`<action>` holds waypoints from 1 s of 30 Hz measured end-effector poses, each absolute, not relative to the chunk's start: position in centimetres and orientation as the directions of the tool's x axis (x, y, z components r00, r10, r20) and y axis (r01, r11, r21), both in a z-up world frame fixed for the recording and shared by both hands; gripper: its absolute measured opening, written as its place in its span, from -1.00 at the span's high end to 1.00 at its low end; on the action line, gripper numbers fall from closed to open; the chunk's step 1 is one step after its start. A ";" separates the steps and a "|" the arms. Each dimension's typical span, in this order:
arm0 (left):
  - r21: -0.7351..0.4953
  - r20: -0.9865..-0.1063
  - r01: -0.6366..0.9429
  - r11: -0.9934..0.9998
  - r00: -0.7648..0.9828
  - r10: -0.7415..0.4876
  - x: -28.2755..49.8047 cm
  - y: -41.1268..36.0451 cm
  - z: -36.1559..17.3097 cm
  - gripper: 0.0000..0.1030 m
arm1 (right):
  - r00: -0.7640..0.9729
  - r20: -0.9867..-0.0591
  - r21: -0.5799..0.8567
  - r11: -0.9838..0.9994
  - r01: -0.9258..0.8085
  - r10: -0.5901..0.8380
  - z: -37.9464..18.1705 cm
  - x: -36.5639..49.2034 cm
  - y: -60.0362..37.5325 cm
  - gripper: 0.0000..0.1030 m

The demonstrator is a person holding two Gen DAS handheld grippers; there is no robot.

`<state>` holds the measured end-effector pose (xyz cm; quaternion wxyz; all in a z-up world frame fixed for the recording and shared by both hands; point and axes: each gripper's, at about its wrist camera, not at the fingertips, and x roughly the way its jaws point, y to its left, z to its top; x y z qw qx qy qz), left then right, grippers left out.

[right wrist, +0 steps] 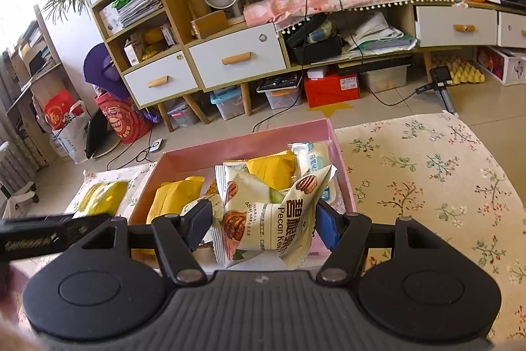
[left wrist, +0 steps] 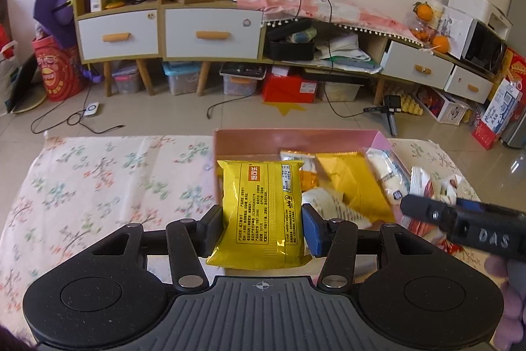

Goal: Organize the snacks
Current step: 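Lift both held packets up over the pink box, then open the right tool to drop the pecan bag while the left tool releases the yellow packet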

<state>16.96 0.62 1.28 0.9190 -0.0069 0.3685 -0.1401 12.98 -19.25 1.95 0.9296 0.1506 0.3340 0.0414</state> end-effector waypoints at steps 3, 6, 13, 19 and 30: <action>-0.120 -0.679 0.259 0.958 0.682 -0.270 18.0 -0.3 0.8 0.06 | 0.774 -0.606 0.327 0.945 0.031 0.185 1.8 13.2 -19.5 -0.22; -0.111 -0.681 0.271 0.956 0.680 -0.272 19.0 -1.4 0.5 0.06 | 0.772 -0.608 0.330 0.943 0.033 0.186 1.7 13.3 -19.6 -0.22; -0.095 -0.677 0.295 0.951 0.681 -0.279 20.7 -3.8 0.0 0.06 | 0.759 -0.620 0.340 0.940 0.031 0.199 1.3 13.6 -19.5 -0.23; -0.098 -0.668 0.301 0.949 0.687 -0.287 21.6 -5.1 -0.5 0.06 | 0.755 -0.621 0.348 0.937 0.026 0.210 1.0 13.7 -19.2 -0.27; -0.097 -0.663 0.321 0.942 0.685 -0.302 22.9 -6.0 -1.0 0.01 | 0.769 -0.601 0.379 0.925 0.033 0.218 1.5 13.5 -19.4 -0.59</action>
